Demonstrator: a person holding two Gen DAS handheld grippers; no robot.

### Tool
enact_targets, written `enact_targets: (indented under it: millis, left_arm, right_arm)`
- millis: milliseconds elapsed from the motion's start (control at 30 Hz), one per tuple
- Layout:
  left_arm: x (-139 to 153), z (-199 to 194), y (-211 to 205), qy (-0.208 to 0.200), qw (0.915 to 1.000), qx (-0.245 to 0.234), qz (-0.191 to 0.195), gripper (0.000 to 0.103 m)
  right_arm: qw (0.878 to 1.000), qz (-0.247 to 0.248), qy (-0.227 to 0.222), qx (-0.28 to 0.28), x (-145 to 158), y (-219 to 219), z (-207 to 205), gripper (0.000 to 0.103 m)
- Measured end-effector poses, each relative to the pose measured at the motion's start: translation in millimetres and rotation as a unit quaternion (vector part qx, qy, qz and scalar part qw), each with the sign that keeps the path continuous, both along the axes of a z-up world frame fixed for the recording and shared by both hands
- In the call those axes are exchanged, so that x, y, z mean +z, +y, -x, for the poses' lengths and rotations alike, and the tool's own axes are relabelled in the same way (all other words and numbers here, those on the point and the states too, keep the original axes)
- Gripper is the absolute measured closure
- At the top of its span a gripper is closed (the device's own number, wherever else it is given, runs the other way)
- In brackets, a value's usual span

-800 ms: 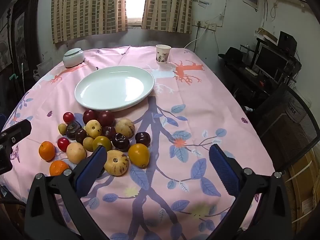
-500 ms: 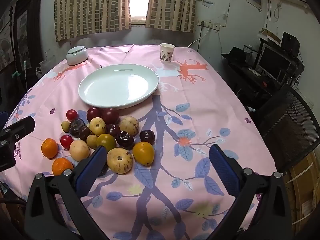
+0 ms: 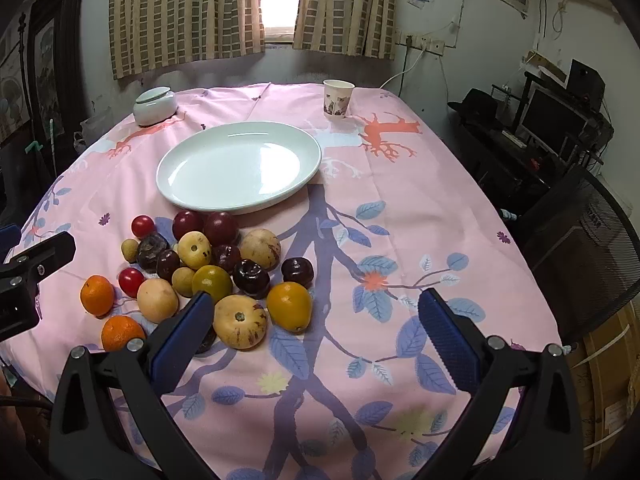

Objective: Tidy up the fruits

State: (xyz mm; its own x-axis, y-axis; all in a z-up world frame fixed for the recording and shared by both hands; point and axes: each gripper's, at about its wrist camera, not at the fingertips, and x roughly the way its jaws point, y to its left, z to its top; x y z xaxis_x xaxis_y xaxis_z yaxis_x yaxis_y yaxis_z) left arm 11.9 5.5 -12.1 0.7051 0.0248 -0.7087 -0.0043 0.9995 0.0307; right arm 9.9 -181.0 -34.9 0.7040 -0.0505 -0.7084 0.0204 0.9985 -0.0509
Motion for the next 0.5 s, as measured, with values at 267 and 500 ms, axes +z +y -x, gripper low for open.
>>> enact_targets:
  millis: [267, 500]
  left_arm:
    - [-4.0, -3.8, 2.2, 0.008, 0.9999, 0.005, 0.006, 0.002]
    - [-6.4, -5.4, 1.5, 0.013, 0.9999, 0.001, 0.008, 0.002]
  right_arm:
    - [1.0, -0.003, 0.007, 0.01, -4.3, 2.2, -4.6, 0.001]
    - [1.0, -0.004, 0.008, 0.011, -5.1, 3.0, -5.2, 0.001]
